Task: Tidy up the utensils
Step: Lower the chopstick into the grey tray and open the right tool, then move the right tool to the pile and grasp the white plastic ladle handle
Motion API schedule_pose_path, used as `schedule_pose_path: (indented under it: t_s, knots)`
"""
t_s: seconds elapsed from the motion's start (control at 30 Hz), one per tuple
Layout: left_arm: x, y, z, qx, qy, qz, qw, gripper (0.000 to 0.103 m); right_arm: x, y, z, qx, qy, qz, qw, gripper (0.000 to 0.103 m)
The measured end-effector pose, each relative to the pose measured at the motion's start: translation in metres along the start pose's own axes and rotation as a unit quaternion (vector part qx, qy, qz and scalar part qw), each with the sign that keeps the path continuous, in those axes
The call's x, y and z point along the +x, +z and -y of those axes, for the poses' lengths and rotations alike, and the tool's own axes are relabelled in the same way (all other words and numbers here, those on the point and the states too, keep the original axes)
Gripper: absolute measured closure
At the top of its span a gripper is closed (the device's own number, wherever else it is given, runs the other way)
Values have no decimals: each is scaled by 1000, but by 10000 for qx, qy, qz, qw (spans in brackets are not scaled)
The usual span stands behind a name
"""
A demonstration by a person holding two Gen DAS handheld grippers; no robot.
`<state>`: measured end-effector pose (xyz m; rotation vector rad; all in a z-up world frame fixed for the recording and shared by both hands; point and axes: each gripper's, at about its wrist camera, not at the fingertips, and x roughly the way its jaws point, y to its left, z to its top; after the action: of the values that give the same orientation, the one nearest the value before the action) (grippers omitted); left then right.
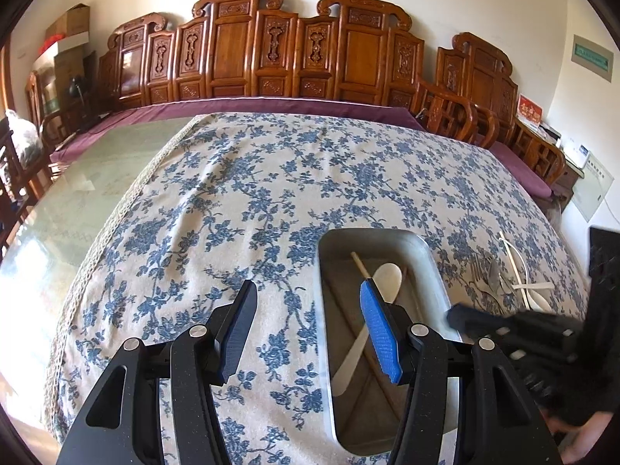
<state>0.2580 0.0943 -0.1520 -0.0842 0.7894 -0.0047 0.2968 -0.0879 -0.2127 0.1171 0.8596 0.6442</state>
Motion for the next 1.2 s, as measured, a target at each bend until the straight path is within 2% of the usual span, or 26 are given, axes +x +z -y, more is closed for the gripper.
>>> schedule_pose_path:
  t_s: [0.13,0.27,0.47,0.7,0.97,1.13,1.17,1.2]
  knots:
    - [2,-1,13,93,-111,-19,9999,50,-31,0,24,-165,-348,132,9992,94]
    - [3,-2,29,196,-240,-30,9995,50,-66,-3,55,-330,-902,266,9950,93]
    - [6,-6,58,401,-455,-60,9981,50,-88,-13,110,-165,-1528,300,9877,94]
    - [6,-14,98,672,-726,-99,9950,50,-89,-22,147,255,-1702,358,9844,94]
    - [11,-26,125,904,-854,-222,9920,50,-70,-35,154,208,-1689,110,9853,90]
    - [15,-30,133,908,-939,-298,9910,50,-74,-37,161,241,-1874,117,9819,89]
    - [15,-31,136,931,-953,-314,9906,50,-75,-38,165,254,-1935,121,9807,88]
    - [15,-33,138,944,-963,-324,9903,50,-76,-38,168,263,-1999,130,9794,81]
